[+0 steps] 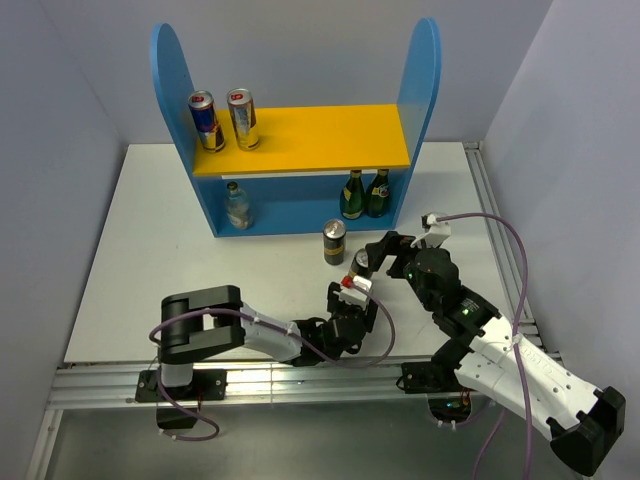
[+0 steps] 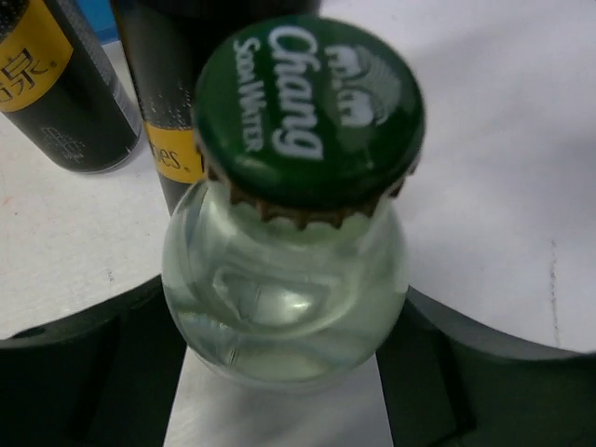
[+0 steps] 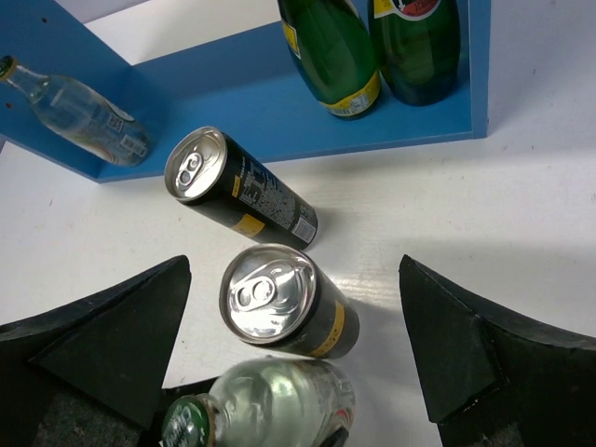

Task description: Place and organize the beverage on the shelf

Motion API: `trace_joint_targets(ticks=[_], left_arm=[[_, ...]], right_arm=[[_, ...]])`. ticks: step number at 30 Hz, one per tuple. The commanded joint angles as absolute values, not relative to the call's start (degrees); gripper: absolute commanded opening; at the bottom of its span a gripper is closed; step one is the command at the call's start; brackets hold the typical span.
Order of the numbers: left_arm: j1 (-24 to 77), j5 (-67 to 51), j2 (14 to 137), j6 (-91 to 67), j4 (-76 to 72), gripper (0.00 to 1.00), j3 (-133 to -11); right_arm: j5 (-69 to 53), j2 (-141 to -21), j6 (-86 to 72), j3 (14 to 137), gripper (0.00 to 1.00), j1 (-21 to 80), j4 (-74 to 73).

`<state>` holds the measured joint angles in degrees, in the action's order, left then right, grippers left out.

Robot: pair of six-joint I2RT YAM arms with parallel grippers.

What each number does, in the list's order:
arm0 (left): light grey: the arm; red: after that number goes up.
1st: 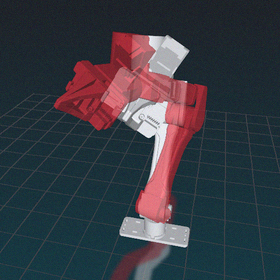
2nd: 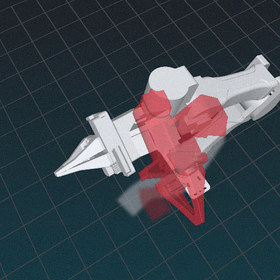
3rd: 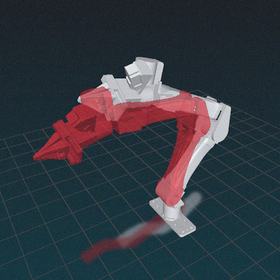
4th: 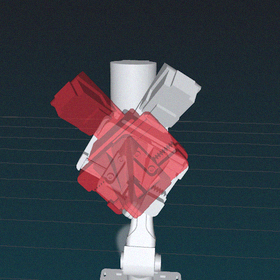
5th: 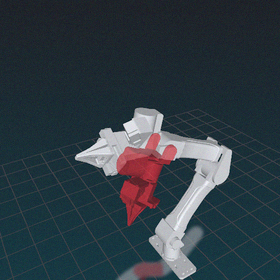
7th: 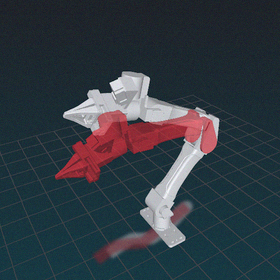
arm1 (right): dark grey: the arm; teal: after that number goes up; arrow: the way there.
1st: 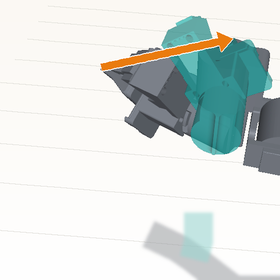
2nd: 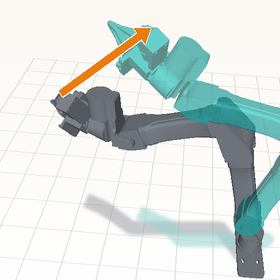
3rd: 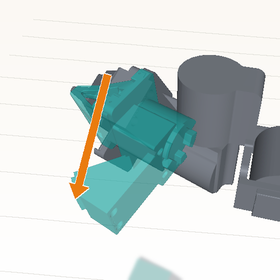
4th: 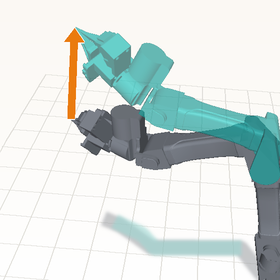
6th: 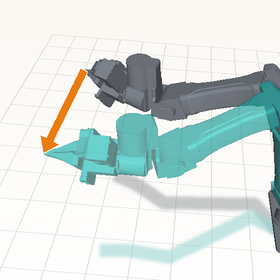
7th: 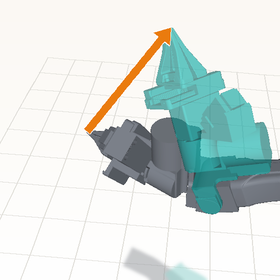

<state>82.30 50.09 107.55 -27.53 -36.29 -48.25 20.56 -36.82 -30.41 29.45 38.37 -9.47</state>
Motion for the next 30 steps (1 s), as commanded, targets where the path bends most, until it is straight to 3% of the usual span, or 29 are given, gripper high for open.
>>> trace_joint_targets(ticks=[1, 3, 4, 5, 9, 23, 30], left_arm=[[80.69, 48.34, 108.54, -26.28, -40.26, 0.67, -50.54], [80.25, 48.60, 108.98, -26.28, -39.47, 0.46, -50.97], [80.24, 48.60, 108.98, -26.45, -39.55, 0.40, -50.89], [80.07, 48.52, 108.98, -26.54, -39.55, 0.28, -50.63], [79.98, 49.13, 108.03, -27.33, -37.37, 0.00, -50.45], [79.81, 65.21, 86.40, -35.24, -18.03, 0.00, -39.56], [71.64, 64.95, 78.85, -30.94, -24.50, 0.00, -34.55]], right_arm=[[21.71, -36.21, -30.41, 28.74, 1.00, 38.67, -7.56], [21.71, -36.39, -30.41, 28.74, 1.00, 38.67, -7.47], [21.62, -36.39, -30.41, 28.65, 1.00, 38.67, -7.38], [21.53, -36.47, -30.41, 28.57, 1.00, 38.67, -7.30], [21.62, -36.91, -30.41, 28.74, 1.00, 38.67, -7.29], [21.36, -37.00, -30.24, 28.30, 1.00, 38.67, -6.77], [21.27, -36.91, -30.41, 27.95, 1.00, 38.67, -6.42]])
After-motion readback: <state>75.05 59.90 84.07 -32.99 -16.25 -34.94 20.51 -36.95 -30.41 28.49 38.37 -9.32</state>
